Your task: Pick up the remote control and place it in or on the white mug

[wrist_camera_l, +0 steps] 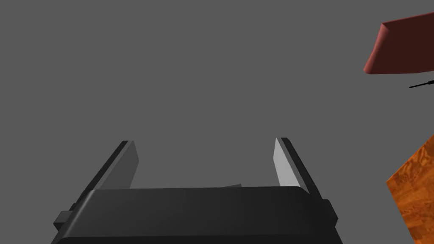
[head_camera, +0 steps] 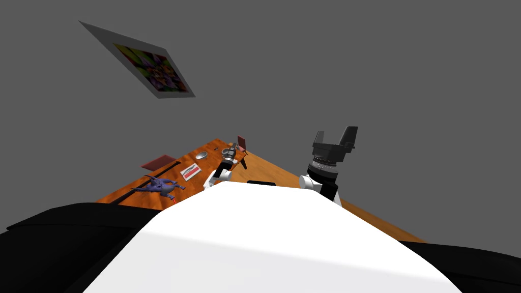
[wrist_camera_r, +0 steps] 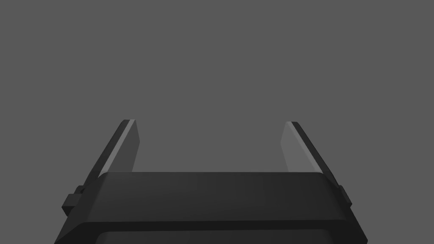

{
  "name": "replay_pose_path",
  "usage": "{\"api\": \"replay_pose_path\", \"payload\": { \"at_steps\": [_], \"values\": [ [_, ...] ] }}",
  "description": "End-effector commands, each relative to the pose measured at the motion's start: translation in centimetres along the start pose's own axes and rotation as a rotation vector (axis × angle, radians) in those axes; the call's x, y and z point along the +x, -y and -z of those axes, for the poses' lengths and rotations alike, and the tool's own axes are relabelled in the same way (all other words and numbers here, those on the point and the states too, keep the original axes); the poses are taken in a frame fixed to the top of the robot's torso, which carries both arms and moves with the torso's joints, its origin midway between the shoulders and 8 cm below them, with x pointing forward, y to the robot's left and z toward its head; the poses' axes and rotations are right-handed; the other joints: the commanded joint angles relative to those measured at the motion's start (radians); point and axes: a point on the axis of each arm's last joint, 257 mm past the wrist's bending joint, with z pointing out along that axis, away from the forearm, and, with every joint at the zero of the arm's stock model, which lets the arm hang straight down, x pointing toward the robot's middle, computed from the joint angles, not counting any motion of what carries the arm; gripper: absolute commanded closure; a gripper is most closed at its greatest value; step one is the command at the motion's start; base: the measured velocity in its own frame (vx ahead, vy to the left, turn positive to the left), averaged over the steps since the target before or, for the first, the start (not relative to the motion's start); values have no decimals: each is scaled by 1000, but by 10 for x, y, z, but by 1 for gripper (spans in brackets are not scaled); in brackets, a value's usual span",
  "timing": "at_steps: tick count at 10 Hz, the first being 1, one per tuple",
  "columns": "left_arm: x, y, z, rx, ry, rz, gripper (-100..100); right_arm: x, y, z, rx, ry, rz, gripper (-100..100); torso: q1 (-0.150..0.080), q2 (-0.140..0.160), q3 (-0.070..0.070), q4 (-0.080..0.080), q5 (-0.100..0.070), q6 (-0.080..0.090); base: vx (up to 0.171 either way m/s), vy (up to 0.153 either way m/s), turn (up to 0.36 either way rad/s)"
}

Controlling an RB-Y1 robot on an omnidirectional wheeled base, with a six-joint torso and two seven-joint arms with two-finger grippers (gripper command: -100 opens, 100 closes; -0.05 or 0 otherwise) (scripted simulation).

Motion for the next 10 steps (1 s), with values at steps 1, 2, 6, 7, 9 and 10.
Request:
{"api": "replay_pose_path", "payload": {
  "at_steps": [1,2,6,7,9,10],
  "values": [
    [3,-26,0,-74,-18,-3,-100,0,0,0,0,0,0,0,0,0,0,0,0,0,-5,-20,-40],
    [3,-29,0,-83,-19,-3,-100,0,0,0,0,0,0,0,0,0,0,0,0,0,-2,-17,-21],
    [11,-103,6,-285,-72,-12,-100,0,0,0,0,0,0,0,0,-1,-1,0,0,0,13,-13,-51],
    [11,-109,8,-300,-73,-12,-100,0,0,0,0,0,0,0,1,-2,-1,0,0,0,21,-1,-29],
    [13,-136,14,-374,-93,-16,-100,0,0,0,0,0,0,0,1,-2,-1,-1,0,0,26,5,-43],
    [15,-159,20,-439,-112,-21,-100,0,0,0,0,0,0,0,1,-2,-1,0,0,0,36,10,-59]
  ]
}}
